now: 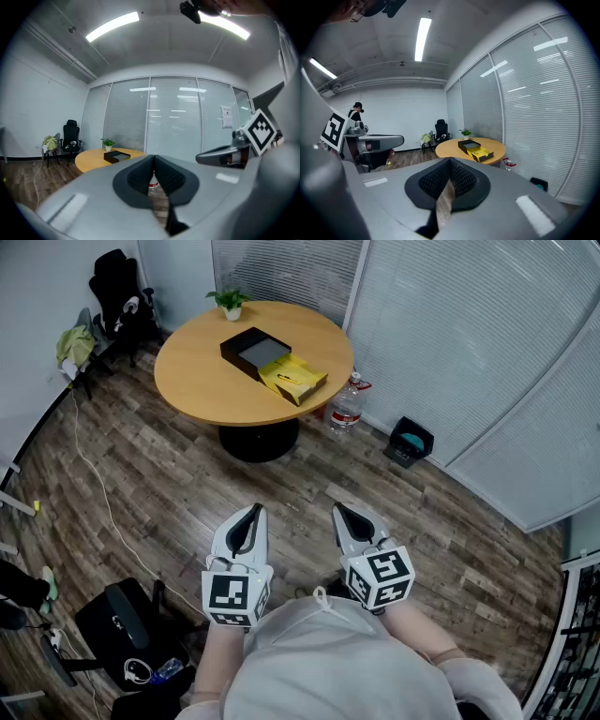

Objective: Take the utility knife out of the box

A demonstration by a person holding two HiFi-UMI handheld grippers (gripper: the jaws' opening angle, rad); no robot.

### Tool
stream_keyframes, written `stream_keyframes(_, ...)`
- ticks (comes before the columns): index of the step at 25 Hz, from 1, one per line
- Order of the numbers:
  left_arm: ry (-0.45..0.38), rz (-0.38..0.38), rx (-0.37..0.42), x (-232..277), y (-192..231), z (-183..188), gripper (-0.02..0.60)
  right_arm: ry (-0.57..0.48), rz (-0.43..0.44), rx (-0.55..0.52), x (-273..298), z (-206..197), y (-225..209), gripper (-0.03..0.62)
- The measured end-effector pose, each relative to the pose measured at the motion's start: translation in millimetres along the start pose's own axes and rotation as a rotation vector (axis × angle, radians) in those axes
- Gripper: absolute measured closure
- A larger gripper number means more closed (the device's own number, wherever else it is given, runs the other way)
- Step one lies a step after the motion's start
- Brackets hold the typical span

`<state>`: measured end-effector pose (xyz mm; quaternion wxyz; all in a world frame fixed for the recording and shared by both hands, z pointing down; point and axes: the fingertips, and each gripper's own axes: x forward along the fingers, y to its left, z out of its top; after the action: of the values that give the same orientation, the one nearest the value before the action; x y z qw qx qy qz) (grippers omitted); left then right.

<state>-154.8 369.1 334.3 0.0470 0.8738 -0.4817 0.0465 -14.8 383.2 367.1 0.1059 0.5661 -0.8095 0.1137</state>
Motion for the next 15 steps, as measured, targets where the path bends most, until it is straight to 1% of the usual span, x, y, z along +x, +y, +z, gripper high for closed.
stream_keyframes(10,0.019,-0.002,-0.005,7,4,-3,0.575,0.016,0.007,0.013,8,-3,0,0.594)
stream_keyframes(15,0.043,0.001,-0.017,12,7,-10,0.575,0.008,0.002,0.039,14,-3,-4,0.594)
